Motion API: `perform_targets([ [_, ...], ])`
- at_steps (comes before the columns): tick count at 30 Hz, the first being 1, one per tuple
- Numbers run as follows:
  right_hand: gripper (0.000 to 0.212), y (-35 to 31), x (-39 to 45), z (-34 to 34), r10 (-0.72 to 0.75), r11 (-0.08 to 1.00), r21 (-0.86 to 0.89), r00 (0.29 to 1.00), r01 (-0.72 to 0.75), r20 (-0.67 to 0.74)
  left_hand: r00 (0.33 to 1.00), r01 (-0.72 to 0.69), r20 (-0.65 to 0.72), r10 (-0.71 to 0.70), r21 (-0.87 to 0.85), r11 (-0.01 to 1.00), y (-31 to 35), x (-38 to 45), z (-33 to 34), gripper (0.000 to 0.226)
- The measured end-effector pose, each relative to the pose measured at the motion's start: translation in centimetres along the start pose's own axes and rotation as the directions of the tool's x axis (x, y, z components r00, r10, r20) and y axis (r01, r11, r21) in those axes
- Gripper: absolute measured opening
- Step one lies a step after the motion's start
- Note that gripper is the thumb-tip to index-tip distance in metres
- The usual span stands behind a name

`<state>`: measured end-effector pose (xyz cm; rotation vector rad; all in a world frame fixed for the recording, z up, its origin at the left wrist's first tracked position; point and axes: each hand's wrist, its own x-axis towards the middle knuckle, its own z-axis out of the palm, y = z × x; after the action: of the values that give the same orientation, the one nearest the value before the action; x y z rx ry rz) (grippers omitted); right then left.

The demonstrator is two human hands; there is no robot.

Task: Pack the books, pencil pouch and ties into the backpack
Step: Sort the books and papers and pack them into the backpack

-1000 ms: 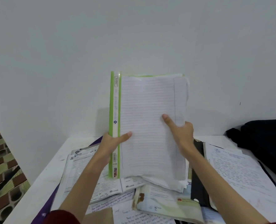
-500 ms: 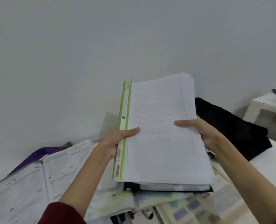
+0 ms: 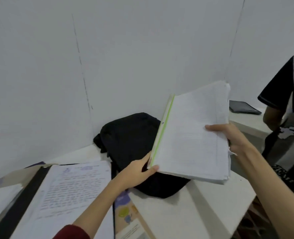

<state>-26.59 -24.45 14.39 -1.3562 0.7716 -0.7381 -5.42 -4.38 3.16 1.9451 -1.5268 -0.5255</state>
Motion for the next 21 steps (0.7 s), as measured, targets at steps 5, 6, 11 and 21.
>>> perform_targets([
  [5, 0.033, -0.1, 4.6, -3.5, -0.002, 0.999, 0.052, 1.000, 0.002, -0.003, 0.998, 0.063, -0.006, -0.064, 0.327, 0.943, -0.5, 4.4, 3.3, 0.056],
  [6, 0.032, 0.0, 5.4, -3.8, 0.005, 0.998, 0.063, 1.000, -0.006, 0.009, 0.995, 0.103, -0.056, -0.089, 0.390, 0.915, -0.9, 5.0, 3.6, 0.041],
  [11, 0.037, 0.4, 8.2, -4.2, 0.049, 0.993, 0.101, 0.995, -0.058, 0.092, 0.775, 0.387, -0.460, -0.434, -0.197, 0.901, -3.1, 6.9, 0.4, 0.042],
  [21, 0.039, 2.8, 11.1, -1.0, 0.063, 0.953, 0.300, 0.994, -0.033, -0.091, 0.320, 0.123, -0.760, -0.566, -0.559, 0.820, 0.7, 9.6, -10.7, 0.036],
])
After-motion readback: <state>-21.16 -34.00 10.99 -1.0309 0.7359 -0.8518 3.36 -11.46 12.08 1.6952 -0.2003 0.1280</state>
